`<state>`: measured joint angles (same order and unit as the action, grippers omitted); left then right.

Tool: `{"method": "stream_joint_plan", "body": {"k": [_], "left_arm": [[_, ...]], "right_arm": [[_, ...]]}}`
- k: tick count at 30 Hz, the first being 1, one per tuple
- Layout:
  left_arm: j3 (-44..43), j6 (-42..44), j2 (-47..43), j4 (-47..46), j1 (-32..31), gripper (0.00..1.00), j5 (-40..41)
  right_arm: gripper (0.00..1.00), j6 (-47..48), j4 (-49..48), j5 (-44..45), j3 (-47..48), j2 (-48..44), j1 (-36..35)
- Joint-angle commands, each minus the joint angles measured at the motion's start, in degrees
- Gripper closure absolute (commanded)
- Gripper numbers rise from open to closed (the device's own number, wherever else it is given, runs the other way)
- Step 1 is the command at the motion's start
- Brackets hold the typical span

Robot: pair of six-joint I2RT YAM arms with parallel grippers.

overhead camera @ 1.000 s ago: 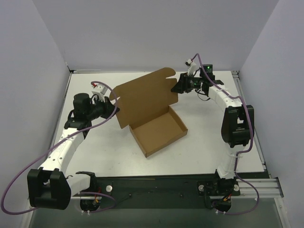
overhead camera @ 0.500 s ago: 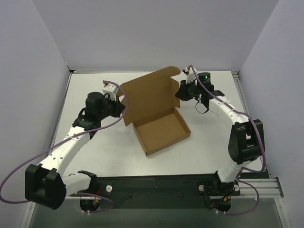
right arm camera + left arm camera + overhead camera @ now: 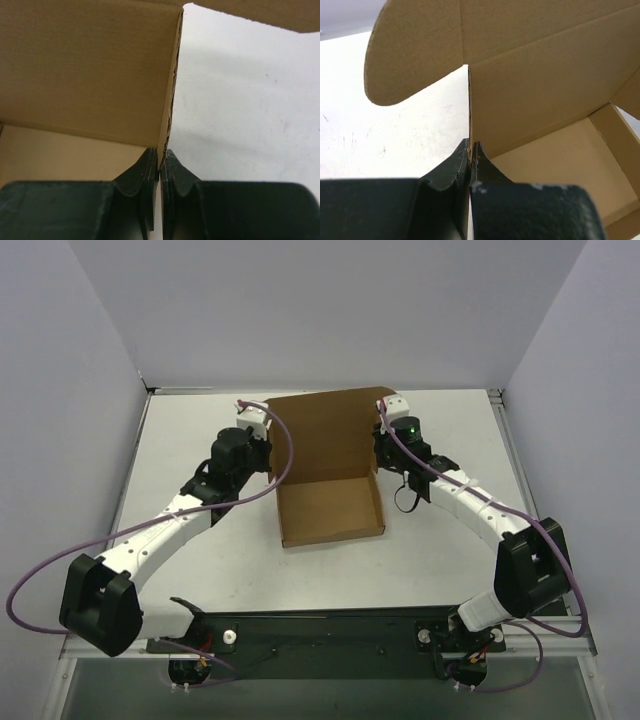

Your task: Fold the paper box

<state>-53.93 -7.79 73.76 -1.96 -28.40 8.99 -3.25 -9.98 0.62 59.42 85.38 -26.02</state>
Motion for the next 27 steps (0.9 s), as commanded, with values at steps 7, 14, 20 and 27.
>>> {"method": "stream_joint_plan", "body": {"k": [7,14,20,27], "left_arm": [[-5.92,-6.53,9.64,-19.66,-5.7,1.0,4.37],[-1.37,-11.36,12.9,-30.54,-6.14,1.0,-0.91],[3.73,-12.86,13.17,-34.42,-7.02,1.0,-1.43],[11.29,-14.88,11.85,-38.64,-7.72,1.0,-0.91]], "right_arm": [[1.0,-10.2,-13.91,13.69,-2.37,-1.01,-6.06],[1.0,-10.55,-18.14,17.48,-5.71,-0.66,-7.91],[1.0,-11.08,-20.52,19.85,-10.27,-1.45,-9.22],[1.0,-11.43,-21.57,23.37,-14.76,-2.68,-11.16]]}}
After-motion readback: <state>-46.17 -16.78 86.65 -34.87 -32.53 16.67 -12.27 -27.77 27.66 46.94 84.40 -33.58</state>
